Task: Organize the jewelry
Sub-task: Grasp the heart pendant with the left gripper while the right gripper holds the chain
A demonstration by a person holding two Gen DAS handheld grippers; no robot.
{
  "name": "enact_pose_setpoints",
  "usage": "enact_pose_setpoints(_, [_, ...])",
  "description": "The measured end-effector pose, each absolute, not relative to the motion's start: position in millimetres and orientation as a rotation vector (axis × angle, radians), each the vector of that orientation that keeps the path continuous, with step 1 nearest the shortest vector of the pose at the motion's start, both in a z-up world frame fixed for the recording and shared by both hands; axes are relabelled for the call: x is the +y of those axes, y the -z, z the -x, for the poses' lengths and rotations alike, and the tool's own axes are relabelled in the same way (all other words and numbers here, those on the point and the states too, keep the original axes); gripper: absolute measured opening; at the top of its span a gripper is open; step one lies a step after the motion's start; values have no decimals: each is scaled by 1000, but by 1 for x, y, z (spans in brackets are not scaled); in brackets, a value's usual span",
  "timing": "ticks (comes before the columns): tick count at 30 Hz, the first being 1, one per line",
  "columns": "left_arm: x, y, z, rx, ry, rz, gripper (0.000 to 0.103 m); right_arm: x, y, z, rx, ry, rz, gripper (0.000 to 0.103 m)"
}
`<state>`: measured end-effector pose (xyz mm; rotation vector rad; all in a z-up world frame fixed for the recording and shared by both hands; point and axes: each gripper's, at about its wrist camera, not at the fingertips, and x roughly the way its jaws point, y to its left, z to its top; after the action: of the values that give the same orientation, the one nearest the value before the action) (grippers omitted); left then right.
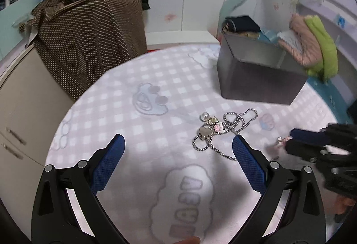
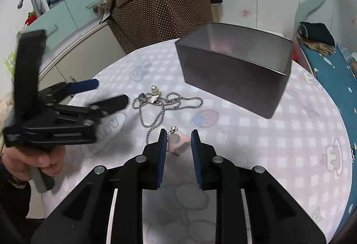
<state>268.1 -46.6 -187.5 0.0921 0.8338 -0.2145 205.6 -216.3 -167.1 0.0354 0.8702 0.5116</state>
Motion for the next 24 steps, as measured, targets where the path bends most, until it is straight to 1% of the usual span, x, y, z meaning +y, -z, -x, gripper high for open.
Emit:
enact_pose_setpoints(3, [-56, 201, -280, 865, 211, -146, 96, -222, 167, -204, 867, -507, -49, 20])
enact_pose_setpoints(4, [-57, 205, -284, 883, 219, -150, 93, -223, 166, -205, 866, -505, -52, 20])
enact_pose_setpoints(5, [-58, 207, -288, 899, 237, -149, 88, -225, 166, -204, 863, -503, -56, 20])
enact_pose_setpoints(6, [-59, 208, -290, 907, 254, -148, 76, -226, 165, -205, 861, -501, -60, 20])
enact_pose_setpoints(7, [-59, 208, -291, 906, 273, -142, 69, -227, 165, -204, 860, -500, -63, 20])
enact_pose_setpoints(8, [-60, 208, -293, 904, 286, -147, 65, -228, 164, -204, 859, -498, -66, 20])
enact_pose_setpoints(9, [-62, 208, -294, 901, 303, -155, 58, -229, 164, -204, 859, -497, -68, 20])
enact_pose_setpoints(10, [-63, 207, -295, 901, 323, -159, 48, -230, 164, -204, 858, -496, -70, 20])
enact_pose_setpoints(11, [-64, 206, -296, 903, 337, -164, 41, -231, 164, -204, 858, -494, -72, 20])
enact_pose_setpoints(12, [-64, 205, -296, 908, 349, -164, 23, -231, 163, -204, 857, -493, -74, 20])
enact_pose_setpoints(13, [-63, 204, -296, 919, 367, -152, 16, -231, 162, -204, 857, -493, -76, 20])
enact_pose_setpoints(16, [-59, 202, -295, 937, 420, -97, 16, -233, 160, -202, 850, -490, -83, 20])
enact_pose_setpoints(19, [-55, 192, -286, 912, 454, -74, 16, -236, 157, -201, 844, -486, -86, 20])
enact_pose_setpoints(24, [-52, 155, -270, 825, 491, -67, 16, -239, 149, -198, 826, -480, -88, 20])
